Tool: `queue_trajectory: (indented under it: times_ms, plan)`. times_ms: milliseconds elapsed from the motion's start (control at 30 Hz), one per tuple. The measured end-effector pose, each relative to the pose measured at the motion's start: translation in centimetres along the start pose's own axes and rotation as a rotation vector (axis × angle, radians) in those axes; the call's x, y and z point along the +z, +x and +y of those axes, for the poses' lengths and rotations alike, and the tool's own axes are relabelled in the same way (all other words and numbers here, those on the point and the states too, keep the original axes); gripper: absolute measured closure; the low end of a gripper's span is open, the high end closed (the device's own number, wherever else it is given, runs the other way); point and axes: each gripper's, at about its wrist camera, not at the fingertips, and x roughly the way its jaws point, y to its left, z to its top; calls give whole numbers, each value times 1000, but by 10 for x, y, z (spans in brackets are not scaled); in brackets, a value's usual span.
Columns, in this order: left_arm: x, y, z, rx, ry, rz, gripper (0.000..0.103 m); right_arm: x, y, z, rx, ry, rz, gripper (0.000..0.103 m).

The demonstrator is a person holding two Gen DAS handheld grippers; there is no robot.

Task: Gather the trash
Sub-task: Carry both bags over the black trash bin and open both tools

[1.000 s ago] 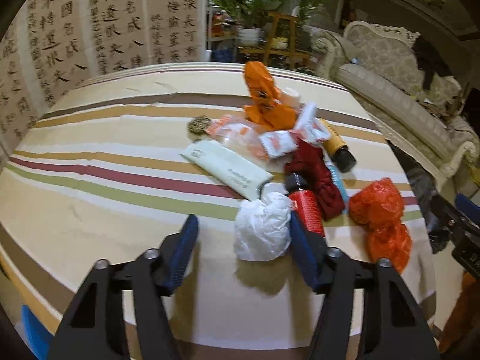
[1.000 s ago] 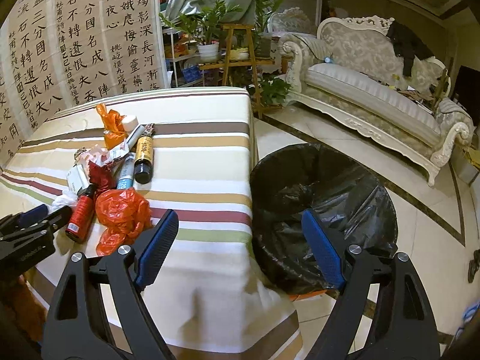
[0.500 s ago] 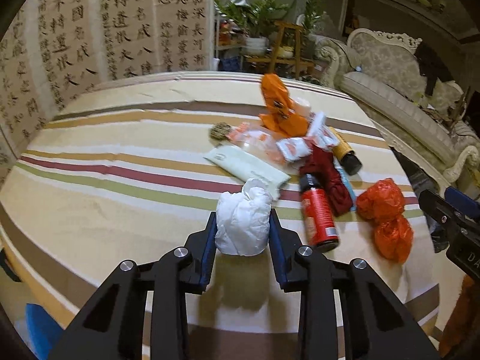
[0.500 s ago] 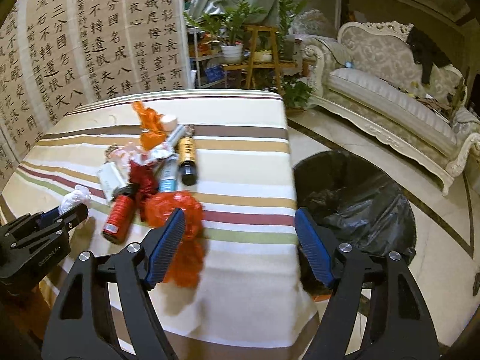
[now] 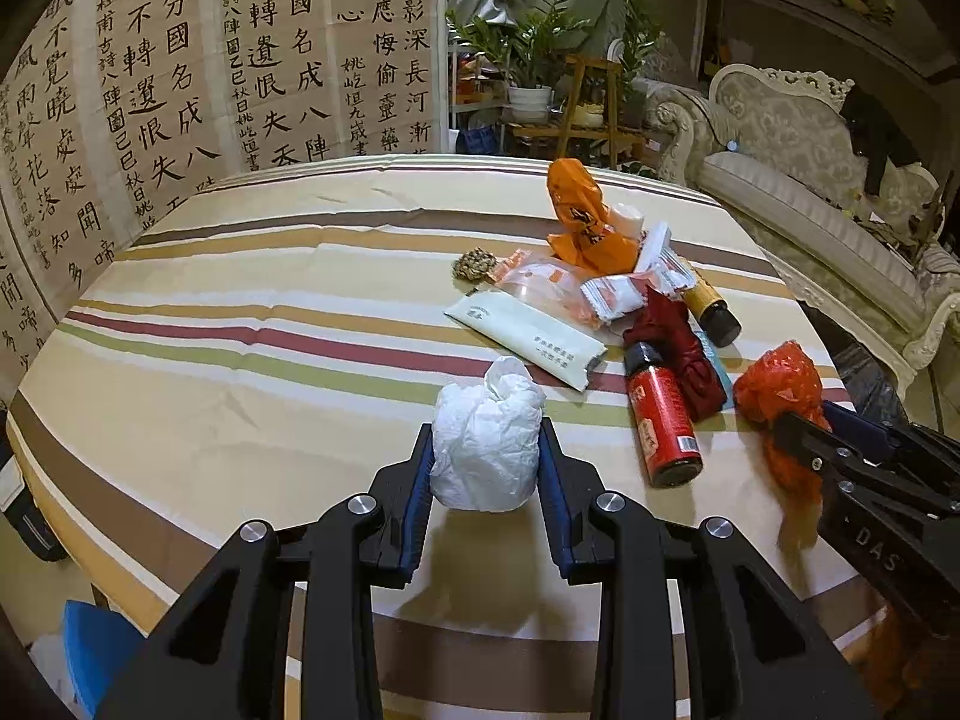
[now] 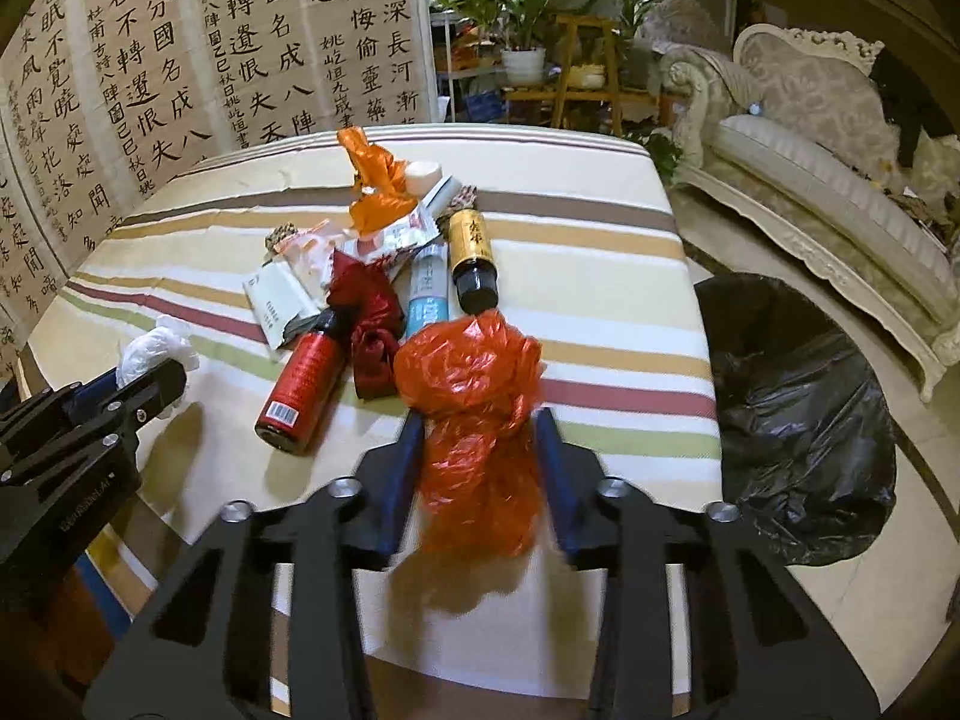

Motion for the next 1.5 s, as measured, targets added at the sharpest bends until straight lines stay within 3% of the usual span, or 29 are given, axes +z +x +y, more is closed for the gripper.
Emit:
queue_trajectory:
  times_ms: [367, 900, 1500]
  plan:
    - [5, -9, -37, -51, 38, -44, 70, 1, -24, -23, -44, 37, -70, 72]
    - [32, 5, -156, -185, 194, -85, 70, 3, -34, -145, -235, 205, -138, 72]
    - [47, 54, -248, -192, 313, -36, 70, 2, -4, -218, -282, 292, -119, 72]
